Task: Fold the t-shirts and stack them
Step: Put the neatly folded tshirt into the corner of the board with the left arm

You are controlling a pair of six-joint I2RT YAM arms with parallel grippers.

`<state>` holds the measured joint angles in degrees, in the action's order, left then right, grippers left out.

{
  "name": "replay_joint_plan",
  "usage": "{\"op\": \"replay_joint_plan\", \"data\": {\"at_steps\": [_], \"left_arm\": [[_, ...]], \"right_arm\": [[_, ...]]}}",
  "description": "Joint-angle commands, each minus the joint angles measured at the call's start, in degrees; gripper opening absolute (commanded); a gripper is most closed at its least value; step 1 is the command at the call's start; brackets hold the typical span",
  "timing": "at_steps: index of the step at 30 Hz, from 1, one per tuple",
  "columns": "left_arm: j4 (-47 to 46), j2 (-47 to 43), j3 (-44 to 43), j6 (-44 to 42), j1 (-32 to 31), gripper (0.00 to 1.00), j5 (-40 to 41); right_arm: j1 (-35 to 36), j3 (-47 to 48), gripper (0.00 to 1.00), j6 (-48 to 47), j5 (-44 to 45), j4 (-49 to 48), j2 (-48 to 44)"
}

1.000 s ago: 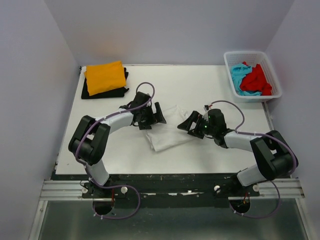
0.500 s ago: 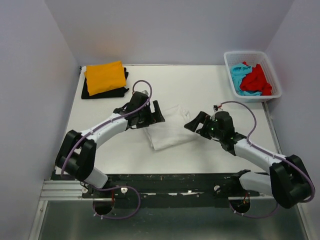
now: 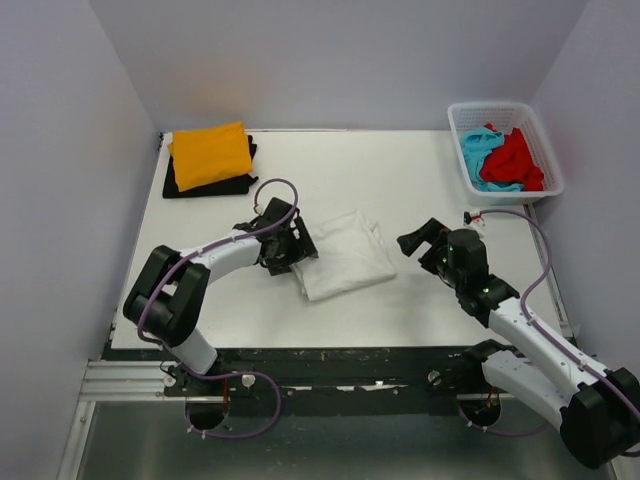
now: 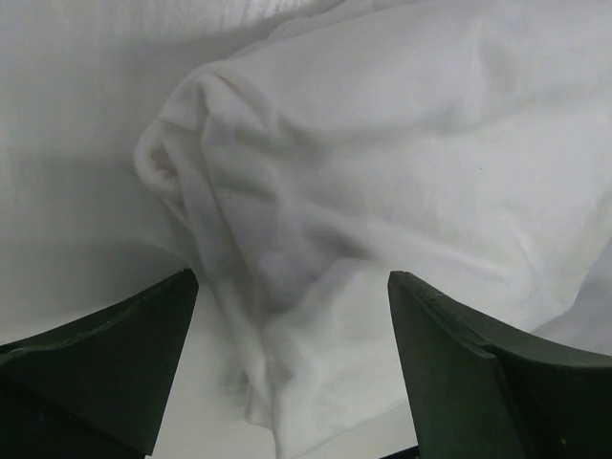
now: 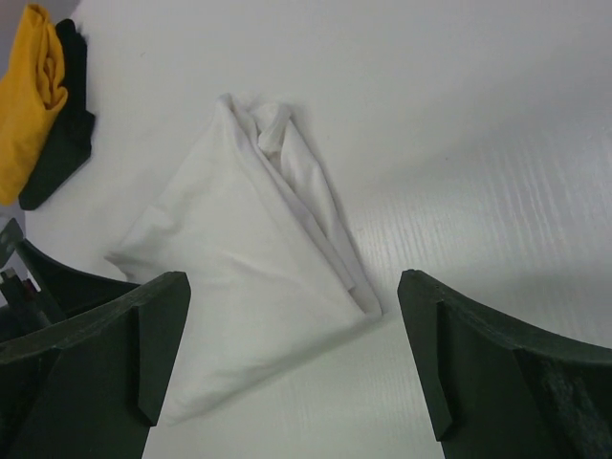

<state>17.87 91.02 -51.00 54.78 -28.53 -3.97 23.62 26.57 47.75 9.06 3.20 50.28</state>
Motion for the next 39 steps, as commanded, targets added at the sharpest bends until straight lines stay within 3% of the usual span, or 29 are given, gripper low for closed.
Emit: {"op": "replay_joint_plan", "data": {"at_steps": [1, 6, 12, 19, 23, 28, 34, 39], "left_arm": [[0.24, 5.23, -1.58, 3.51, -3.71, 0.78, -2.29], [2.69, 10.06, -5.25, 4.35, -6.95, 0.46, -0.02], [17.57, 15.99, -16.1, 2.54, -9.03, 0.0, 15.99], [24.79, 17.6, -26.62, -9.03, -9.01, 0.0, 27.98], [23.63, 18.16, -32.89, -24.48, -8.54, 0.0, 33.28], [23.29, 19.99, -40.22, -36.48, -5.65, 0.0, 40.68], [13.37, 20.0, -42.83, -53.54, -0.64, 0.0, 40.97], [10.23, 21.88, -48.69, -61.21, 5.14, 0.0, 40.6]], "right_arm": [[-0.07, -0.82, 1.0, 0.46, 4.23, 2.85, 0.35], [-0.11, -0.64, 1.0, 0.26, 4.24, 2.95, 1.15], [-0.15, -0.75, 1.0, -0.35, 3.57, 3.17, 0.72], [-0.07, -1.53, 1.0, -0.6, 4.21, 3.07, -1.2], [-0.07, -1.52, 1.0, -0.82, 3.8, 3.04, -1.14], [-0.06, -1.63, 1.0, -0.96, 3.26, 1.92, -0.53], [-0.14, -1.43, 1.0, -1.34, 4.13, 1.12, 0.67], [-0.07, -1.44, 1.0, -1.6, 6.34, 0.93, 1.41]]}}
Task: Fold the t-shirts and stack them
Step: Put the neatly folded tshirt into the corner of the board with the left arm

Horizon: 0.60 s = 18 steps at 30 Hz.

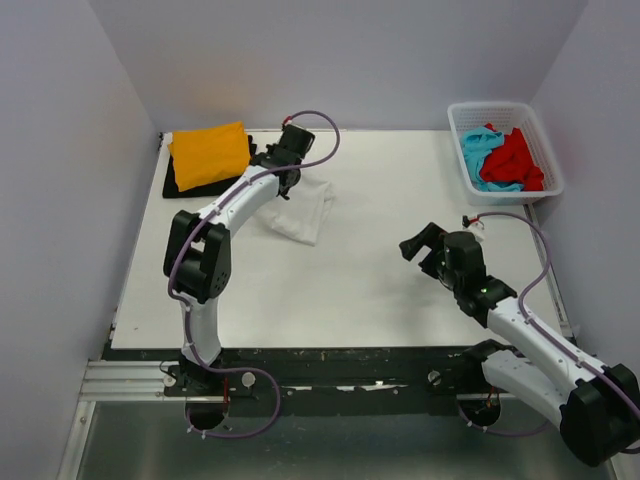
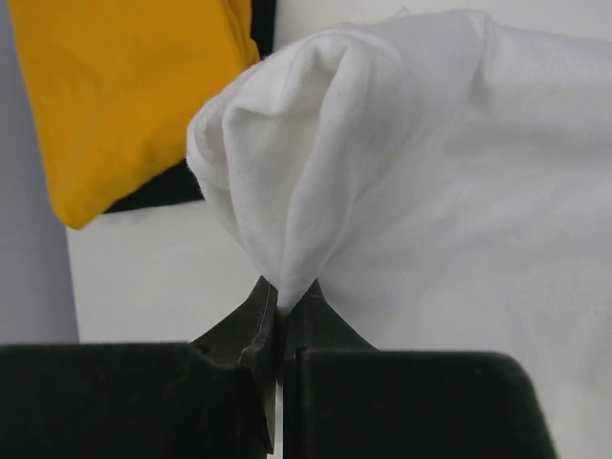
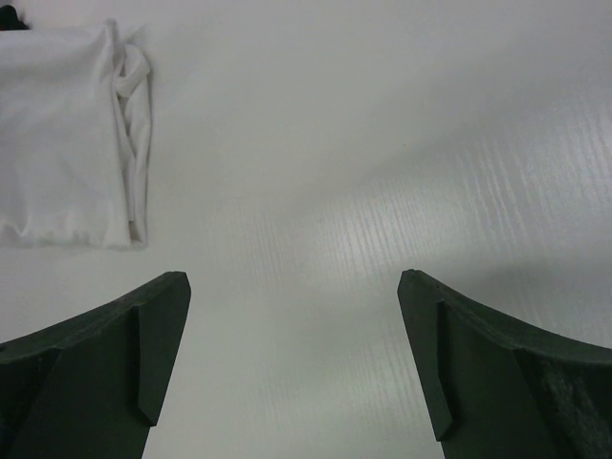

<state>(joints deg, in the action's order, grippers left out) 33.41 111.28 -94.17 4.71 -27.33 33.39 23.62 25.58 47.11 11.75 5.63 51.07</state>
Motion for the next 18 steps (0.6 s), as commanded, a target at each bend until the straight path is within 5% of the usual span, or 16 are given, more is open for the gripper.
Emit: {"op": "replay_joint_plan", "data": {"at_steps": [1, 6, 18], "left_arm": [[-7.17, 1.93, -6.22, -13.6, 4.73, 0.0, 3.4], [-12.3, 3.96, -11.4, -21.2, 7.89, 0.0, 6.21], [-10.96, 4.68, -23.07, -20.93, 12.16, 0.0, 7.5]], "right_arm": [[-0.12, -0.49, 1.0, -1.04, 4.09, -1.63, 0.87], [-0.11, -0.14, 1.0, -1.66, 6.03, -1.91, 2.45], [-0.14, 1.59, 1.0, -2.27, 7.68, -1.48, 7.76]]}}
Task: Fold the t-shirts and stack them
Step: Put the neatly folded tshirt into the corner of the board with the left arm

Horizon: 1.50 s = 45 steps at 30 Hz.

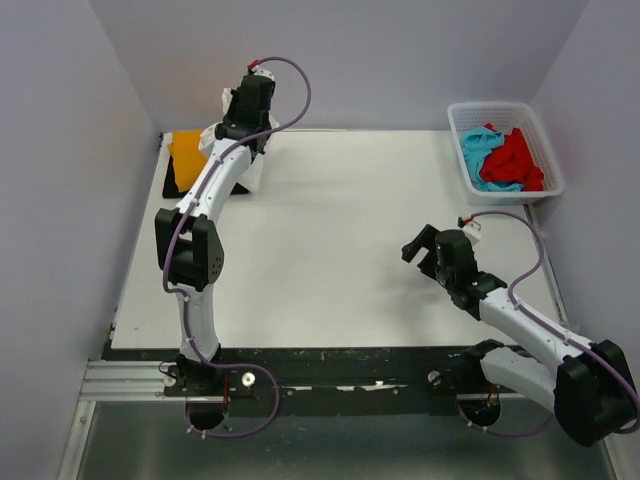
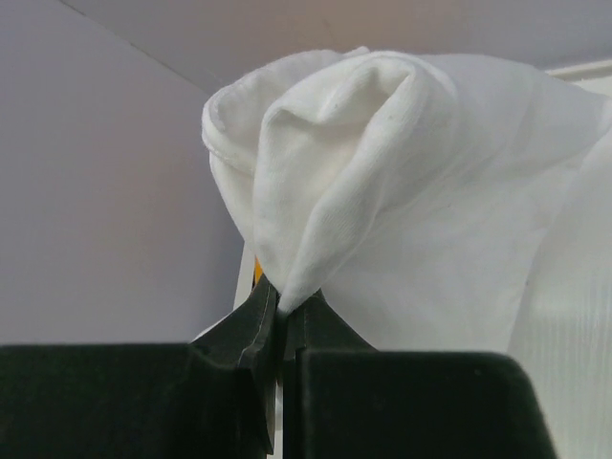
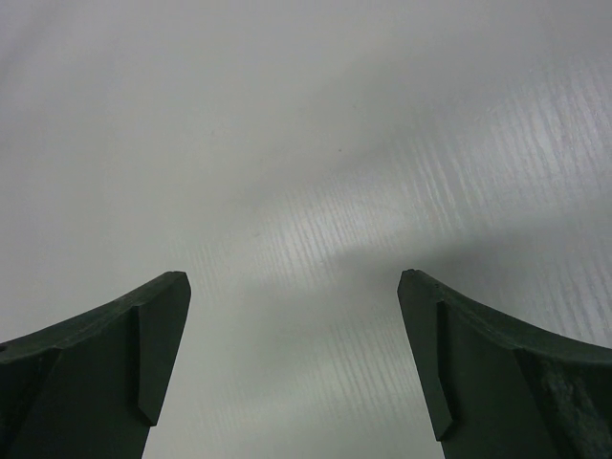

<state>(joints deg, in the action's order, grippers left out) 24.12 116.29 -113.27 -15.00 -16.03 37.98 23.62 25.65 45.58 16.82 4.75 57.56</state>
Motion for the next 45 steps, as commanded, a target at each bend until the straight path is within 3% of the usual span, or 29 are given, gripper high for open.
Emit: {"op": "replay_joint_plan", "data": {"at_steps": [1, 6, 14, 31, 45], "left_arm": [[-1.01, -0.2, -5.28, -0.75, 1.11, 0.0, 2.8], [3.25, -0.51, -10.4, 2.62, 2.48, 0.0, 0.25], [4.94, -0.97, -10.3, 7.11, 5.09, 0.0, -6.67], [9.58, 14.93, -21.7, 15.9, 15.44, 0.0, -14.29], [15.88, 15.99, -20.67, 26.49, 23.9, 0.0, -22.13]], "right_arm": [[-0.06, 1.66, 1.0, -0.76, 2.72, -0.43, 1.47], [-0.06, 1.86, 1.0, -0.75, 3.1, -0.36, 1.71], [-0.07, 1.96, 1.0, -0.73, 3.58, -0.35, 2.59], [-0.12, 3.44, 1.0, -0.98, 5.62, 1.53, 4.05], [-0.11, 4.27, 1.0, -0.99, 6.3, 1.75, 7.35]]}}
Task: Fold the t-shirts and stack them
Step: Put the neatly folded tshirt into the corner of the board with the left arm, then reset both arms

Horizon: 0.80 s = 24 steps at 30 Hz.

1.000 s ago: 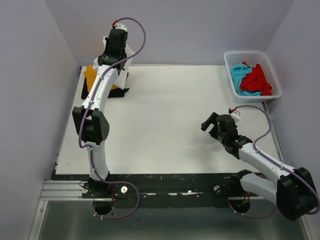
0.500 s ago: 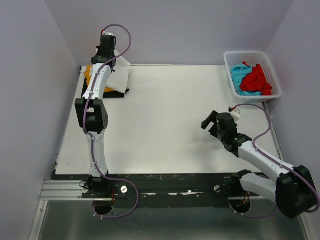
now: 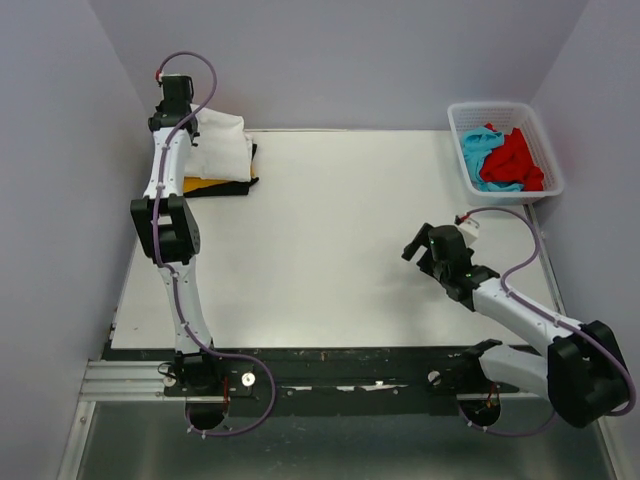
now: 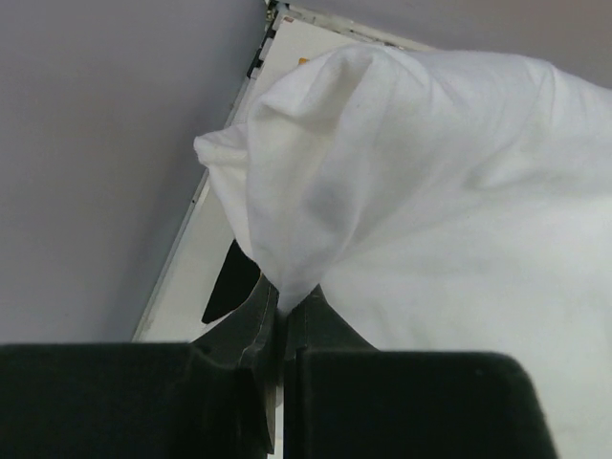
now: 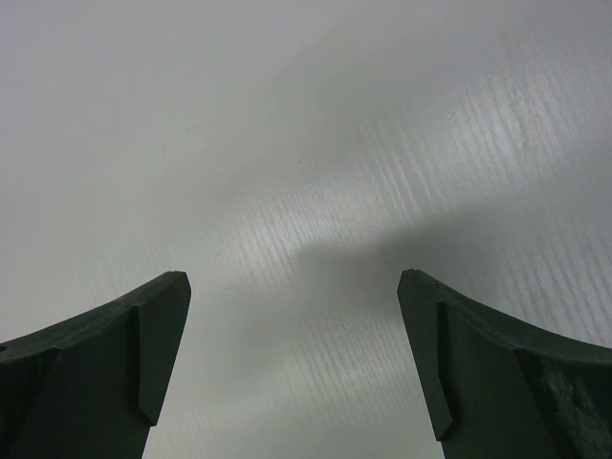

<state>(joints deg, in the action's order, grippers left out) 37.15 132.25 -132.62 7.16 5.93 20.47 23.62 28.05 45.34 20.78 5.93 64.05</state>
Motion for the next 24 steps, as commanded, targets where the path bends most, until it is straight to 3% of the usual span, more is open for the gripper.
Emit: {"op": "replay_joint_plan", "data": {"at_steps": [1, 2, 5, 6, 9, 13, 15, 20, 24], "left_arm": [[2.7, 0.03, -0.97, 4.36, 2.21, 0.0, -6.3], [2.41, 0.03, -0.6, 4.21, 2.4, 0.0, -7.96], [2.19, 0.06, -0.36, 3.31, 2.46, 0.56, -12.52], [2.55, 0.12, -0.72, 3.87, 2.45, 0.7, -11.8], [5.03, -1.06, -2.01, 5.19, 2.54, 0.98, -8.69], [11.15, -8.02, -2.33, 7.91, 2.29, 0.98, -10.22], [9.99, -15.28, 2.77, 9.34, 1.73, 0.99, -11.81], [1.22, -38.18, 26.22, 14.48, -2.65, 0.98, -16.37], [-8.48, -57.79, 52.13, 19.19, -11.04, 0.99, -14.6]], "right_arm": [[-0.1, 1.91, 1.0, -0.76, 2.21, 0.61, 1.06], [-0.07, 1.84, 1.0, -0.78, 2.1, 0.61, 1.21], [-0.06, 2.14, 1.0, -0.81, 2.05, 0.79, 1.56], [-0.07, 2.34, 1.0, -0.82, 2.07, 1.04, 1.53], [-0.11, 3.05, 1.0, -0.87, 2.51, 2.56, 1.19], [-0.06, 3.8, 1.0, 0.08, 3.91, 4.71, -1.08], [-0.05, 3.8, 1.0, 0.2, 3.7, 5.44, -2.43], [-0.09, 3.59, 1.0, 0.95, 3.47, 8.17, -7.32], [-0.08, 2.43, 1.0, 0.27, 1.05, 9.84, -12.89]]}}
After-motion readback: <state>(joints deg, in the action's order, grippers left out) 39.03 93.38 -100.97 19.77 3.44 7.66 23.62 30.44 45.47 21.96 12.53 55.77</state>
